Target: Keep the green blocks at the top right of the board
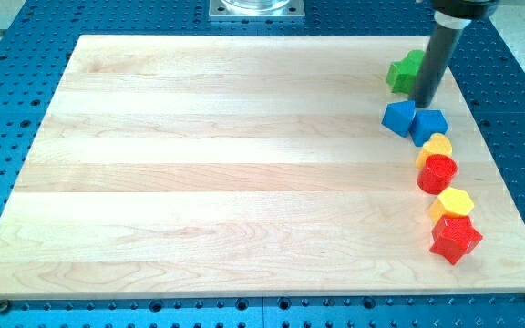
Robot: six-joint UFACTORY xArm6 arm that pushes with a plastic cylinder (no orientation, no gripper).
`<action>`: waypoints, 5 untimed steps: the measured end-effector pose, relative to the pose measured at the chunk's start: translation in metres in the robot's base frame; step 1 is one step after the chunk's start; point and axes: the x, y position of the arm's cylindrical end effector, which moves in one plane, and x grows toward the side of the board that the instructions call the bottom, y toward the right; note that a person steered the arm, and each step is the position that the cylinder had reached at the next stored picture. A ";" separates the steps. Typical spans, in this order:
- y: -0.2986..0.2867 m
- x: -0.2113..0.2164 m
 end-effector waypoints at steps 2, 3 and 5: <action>0.013 -0.063; -0.057 -0.062; -0.002 -0.017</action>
